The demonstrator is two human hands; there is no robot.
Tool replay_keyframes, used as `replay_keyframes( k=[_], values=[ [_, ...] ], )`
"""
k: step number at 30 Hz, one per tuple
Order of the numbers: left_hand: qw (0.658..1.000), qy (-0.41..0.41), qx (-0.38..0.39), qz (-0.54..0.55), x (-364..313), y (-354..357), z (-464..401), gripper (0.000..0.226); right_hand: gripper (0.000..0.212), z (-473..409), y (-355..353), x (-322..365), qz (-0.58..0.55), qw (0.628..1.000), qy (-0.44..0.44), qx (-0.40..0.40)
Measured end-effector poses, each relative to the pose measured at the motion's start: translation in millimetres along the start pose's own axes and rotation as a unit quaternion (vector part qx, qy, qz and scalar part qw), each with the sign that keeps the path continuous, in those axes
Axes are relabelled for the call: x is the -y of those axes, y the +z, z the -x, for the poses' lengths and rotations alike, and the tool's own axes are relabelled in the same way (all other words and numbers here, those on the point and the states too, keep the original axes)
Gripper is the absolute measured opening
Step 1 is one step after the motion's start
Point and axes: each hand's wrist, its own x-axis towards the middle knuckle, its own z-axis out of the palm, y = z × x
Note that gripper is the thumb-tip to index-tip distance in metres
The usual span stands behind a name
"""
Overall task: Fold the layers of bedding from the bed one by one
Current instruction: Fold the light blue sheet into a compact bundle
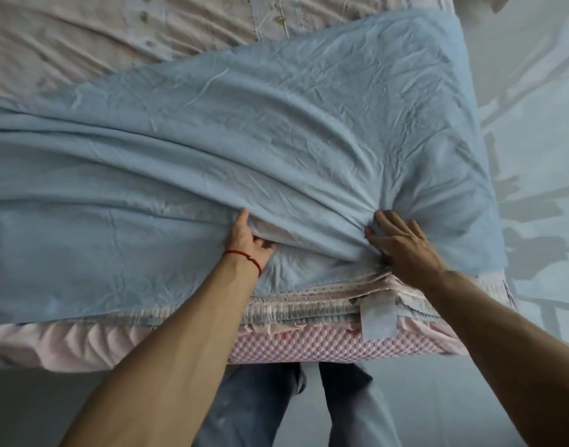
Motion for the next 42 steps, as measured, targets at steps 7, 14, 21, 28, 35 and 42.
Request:
replay_keyframes(
  k=[7, 14, 21, 28, 35, 42],
  values=[
    [0.996, 0.076, -0.035, -0.004, -15.9, -50.9, -5.2, 0.019, 0.032, 25.6, -8.1, 131.7, -0.148, 0.938, 0.22, -0.222],
    [0.997, 0.042, 0.017, -0.065, 7.6, -136.9, 19.0, 0.02, 0.036, 3.8, 13.3, 218.4, -0.696, 0.49, 0.493, -0.178],
    [0.989, -0.016, 0.067, -0.128, 1.5, -163.9, 7.3, 0.025, 0.021, -0.7, 39.7, 210.7, -0.631, 0.456, 0.553, -0.296],
    [0.999, 0.018, 0.028, -0.005, -36.8, -184.2, -17.3, 0.04, 0.022, 2.9, 48.3, 203.4, -0.607, 0.49, 0.553, -0.292],
    [0.998, 0.0, 0.047, -0.031, -20.6, -212.4, -6.0, 0.026, 0.021, -14.4, 48.8, 244.2, -0.628, 0.473, 0.545, -0.29],
    [0.999, 0.028, 0.008, 0.037, -81.1, -216.4, -27.7, 0.017, 0.018, -32.7, 62.5, 295.8, -0.668, 0.501, 0.521, -0.176]
  ],
)
